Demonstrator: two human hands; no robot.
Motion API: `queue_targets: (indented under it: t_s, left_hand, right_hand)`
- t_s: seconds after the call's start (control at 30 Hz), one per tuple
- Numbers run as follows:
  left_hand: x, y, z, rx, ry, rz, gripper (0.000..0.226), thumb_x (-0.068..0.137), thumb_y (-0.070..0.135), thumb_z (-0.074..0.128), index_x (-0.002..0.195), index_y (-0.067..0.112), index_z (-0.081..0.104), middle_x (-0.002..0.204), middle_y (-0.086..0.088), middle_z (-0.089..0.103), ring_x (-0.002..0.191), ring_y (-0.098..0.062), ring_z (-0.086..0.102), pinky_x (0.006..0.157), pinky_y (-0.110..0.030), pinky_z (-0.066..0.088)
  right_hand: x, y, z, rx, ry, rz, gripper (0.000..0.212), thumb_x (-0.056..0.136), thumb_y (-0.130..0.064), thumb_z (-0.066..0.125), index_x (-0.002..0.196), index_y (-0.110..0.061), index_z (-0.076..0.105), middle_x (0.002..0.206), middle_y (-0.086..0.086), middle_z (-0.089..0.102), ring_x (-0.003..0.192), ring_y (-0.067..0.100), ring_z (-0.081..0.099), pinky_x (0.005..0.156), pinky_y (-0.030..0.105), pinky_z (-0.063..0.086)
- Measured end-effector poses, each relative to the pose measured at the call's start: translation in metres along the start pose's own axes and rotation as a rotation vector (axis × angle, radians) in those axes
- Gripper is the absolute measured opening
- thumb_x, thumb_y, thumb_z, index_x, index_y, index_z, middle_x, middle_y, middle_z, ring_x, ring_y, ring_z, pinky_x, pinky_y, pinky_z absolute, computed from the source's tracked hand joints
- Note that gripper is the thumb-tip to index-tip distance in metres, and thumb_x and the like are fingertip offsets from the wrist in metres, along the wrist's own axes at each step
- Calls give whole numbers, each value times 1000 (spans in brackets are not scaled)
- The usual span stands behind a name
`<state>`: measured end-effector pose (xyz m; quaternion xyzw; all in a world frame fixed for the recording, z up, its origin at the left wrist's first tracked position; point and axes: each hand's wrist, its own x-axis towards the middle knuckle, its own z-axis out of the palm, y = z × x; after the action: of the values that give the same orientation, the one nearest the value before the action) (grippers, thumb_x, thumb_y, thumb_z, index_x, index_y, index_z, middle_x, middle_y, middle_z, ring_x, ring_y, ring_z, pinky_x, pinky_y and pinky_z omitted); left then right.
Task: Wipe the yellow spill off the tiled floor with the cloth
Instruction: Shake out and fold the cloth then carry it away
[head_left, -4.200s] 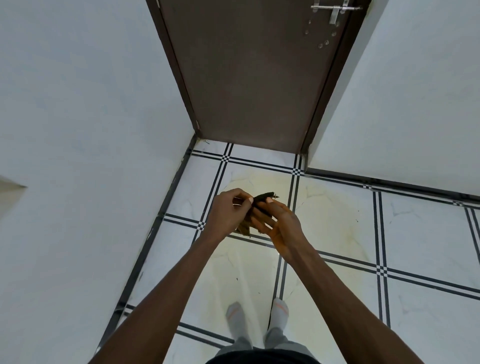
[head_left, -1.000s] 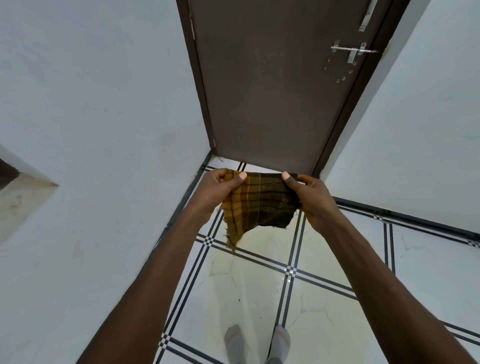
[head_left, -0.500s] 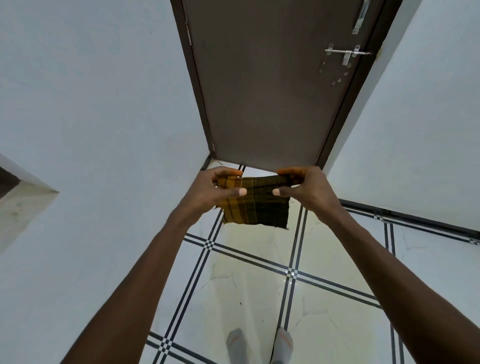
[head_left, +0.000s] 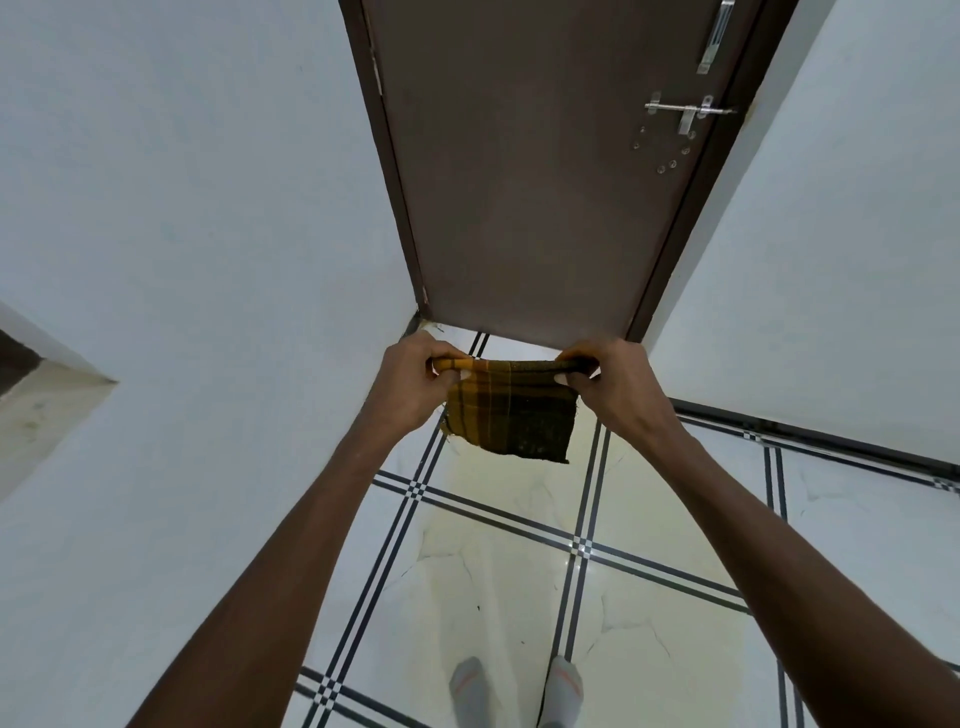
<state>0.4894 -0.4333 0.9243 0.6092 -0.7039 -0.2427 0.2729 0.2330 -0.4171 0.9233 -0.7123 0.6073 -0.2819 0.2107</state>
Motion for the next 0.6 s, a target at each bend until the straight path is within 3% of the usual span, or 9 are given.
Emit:
queue_targets:
  t_s: [0.07,0.13,0.2,0.33,0.47,0.53,0.6]
  left_hand:
    - [-1,0,-1,-69,5,-15,24,93,25,76,114,15,77,113,-1,61,108,-16,57,91,-25,53]
    - [-4,3,-9,-205,-3,-19,26,93,33,74,114,19,75,126,0,58,120,-16,55,99,-28,52]
    - [-7,12,-20,-372,47,37,26,96,35,70,117,20,71,131,2,62,124,-16,59,99,-25,53]
    - [-7,36,-30,-435,145,121,26,103,38,57,113,17,70,102,3,71,100,-8,67,81,-13,54]
    - [0,25,5,-279,80,0,40,104,58,36,107,26,61,85,0,61,85,-12,64,81,-26,55]
    - [1,14,24,-183,67,-45,50,102,61,28,111,24,60,78,7,57,79,-12,65,81,-33,57]
    - [2,9,34,-157,42,-124,53,104,59,27,120,20,60,82,11,59,88,-16,68,94,-42,59]
  right_hand:
    - [-3,0,-3,3,30,0,10,95,-19,75,102,-12,78,95,0,72,87,14,62,81,35,58]
    - [-5,-5,-11,95,63,68,15,95,-30,75,102,-16,74,103,-2,67,95,15,61,78,27,53]
    - [-10,-13,-23,354,57,129,22,95,-38,72,107,-19,71,116,-2,67,109,14,63,85,22,52]
    - [-15,-30,-36,728,-21,149,20,105,-39,55,114,-24,63,110,-7,73,109,11,69,91,29,61]
    - [-9,-21,-11,654,-205,315,39,109,-50,36,132,-20,47,132,3,60,127,23,58,108,50,50]
    - [-8,-14,1,631,-239,407,50,108,-55,34,142,-19,42,140,3,57,134,26,54,114,52,45]
    - [-8,-8,6,648,-245,476,53,107,-56,37,146,-19,42,140,3,57,134,24,53,112,47,45]
